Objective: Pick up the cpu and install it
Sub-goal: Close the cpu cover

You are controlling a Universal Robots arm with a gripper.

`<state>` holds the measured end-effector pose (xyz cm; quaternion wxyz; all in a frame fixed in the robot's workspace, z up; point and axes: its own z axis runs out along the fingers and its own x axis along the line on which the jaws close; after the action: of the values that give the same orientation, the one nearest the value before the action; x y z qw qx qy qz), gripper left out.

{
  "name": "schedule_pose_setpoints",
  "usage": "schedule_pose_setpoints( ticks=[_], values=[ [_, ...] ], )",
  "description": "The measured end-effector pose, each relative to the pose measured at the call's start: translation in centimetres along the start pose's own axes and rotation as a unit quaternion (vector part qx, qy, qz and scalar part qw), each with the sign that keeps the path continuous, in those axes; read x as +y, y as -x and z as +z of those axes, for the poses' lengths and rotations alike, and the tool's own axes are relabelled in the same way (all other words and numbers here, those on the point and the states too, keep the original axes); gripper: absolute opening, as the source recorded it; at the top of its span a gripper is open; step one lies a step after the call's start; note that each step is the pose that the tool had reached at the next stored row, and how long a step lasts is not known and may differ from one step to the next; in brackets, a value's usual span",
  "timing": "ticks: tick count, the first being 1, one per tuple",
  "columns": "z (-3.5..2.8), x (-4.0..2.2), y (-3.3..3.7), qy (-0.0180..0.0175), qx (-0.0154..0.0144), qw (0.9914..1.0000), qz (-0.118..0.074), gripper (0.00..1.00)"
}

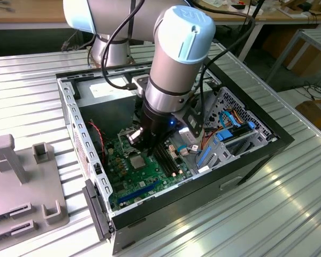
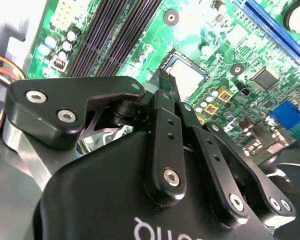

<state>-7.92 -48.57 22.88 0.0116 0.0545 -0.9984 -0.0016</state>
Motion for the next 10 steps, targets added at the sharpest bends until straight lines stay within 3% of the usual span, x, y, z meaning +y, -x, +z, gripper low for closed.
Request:
schedule_pose_setpoints(
  ticks=[5,7,10],
  values=[
    [-0.54,0.01,0.03,-0.0007,0.0001,0.99949,-0.032,0.11],
    [-0.57,0.23,0.78,-0.0009,0.0001,0.99937,-0.036,0.11],
    [-0.56,0.62,1.35,-0.0008,0.0001,0.99935,-0.036,0.11]
  ],
)
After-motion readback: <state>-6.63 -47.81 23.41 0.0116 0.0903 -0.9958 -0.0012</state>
